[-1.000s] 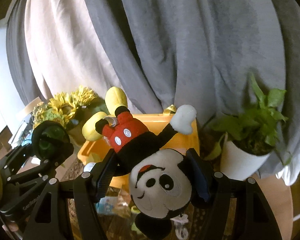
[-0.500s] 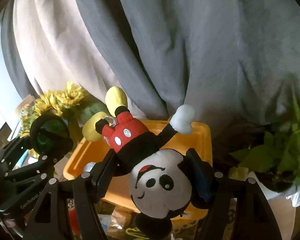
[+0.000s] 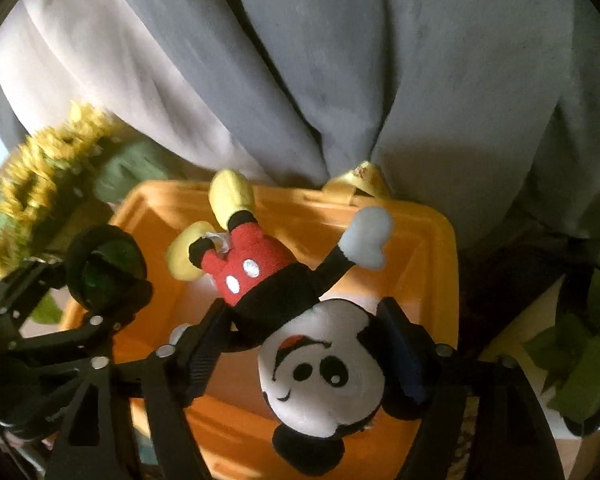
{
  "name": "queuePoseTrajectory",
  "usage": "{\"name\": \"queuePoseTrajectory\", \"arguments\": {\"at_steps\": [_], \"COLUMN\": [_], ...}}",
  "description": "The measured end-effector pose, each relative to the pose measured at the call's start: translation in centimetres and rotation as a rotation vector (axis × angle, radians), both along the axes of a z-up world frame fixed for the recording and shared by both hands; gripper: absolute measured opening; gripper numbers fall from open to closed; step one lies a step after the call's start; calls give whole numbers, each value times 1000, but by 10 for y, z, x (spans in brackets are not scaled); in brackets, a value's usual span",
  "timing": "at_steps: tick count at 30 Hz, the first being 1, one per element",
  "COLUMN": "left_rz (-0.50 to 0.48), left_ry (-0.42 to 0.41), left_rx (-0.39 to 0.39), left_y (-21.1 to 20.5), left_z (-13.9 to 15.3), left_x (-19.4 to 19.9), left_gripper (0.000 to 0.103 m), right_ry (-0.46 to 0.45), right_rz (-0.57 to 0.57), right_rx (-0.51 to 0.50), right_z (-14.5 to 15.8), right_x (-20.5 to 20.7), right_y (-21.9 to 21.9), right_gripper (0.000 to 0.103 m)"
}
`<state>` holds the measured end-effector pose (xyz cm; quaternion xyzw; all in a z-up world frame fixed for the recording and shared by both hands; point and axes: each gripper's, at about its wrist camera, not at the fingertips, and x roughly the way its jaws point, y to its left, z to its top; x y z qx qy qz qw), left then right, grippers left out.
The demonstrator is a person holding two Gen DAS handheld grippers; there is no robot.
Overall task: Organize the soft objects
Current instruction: 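Lift and carry the black pompom and Mickey plush over the orange crate, then open the left gripper over the crate while the right gripper releases the Mickey plush, then withdraw both tools from the crate toward the remaining items on the rug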
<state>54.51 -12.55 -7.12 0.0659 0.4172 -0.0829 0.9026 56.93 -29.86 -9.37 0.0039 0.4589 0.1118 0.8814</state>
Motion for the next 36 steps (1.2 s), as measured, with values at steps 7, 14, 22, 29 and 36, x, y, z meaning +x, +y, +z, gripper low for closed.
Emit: {"name": "queuePoseTrajectory", "arguments": {"at_steps": [7, 14, 22, 29, 36], "left_rz": [23, 56, 71, 87, 126], "left_ry": [-7, -68, -172, -182, -198], "left_rx": [31, 64, 68, -1, -17], "left_y": [-3, -3, 6, 16, 26], "left_z": [-4, 17, 42, 53, 50], "left_x": [2, -24, -64, -100, -132], "left_gripper": [82, 87, 87, 89, 95], "right_ry": [21, -34, -157, -208, -136], "right_rz": [-19, -40, -92, -87, -62], "right_rx": [-6, -21, -23, -6, 30], "right_z": [-13, 0, 33, 48, 41], "right_x": [6, -13, -65, -103, -123], "right_y": [-2, -4, -10, -5, 4], "right_gripper": [77, 77, 77, 77, 77]}}
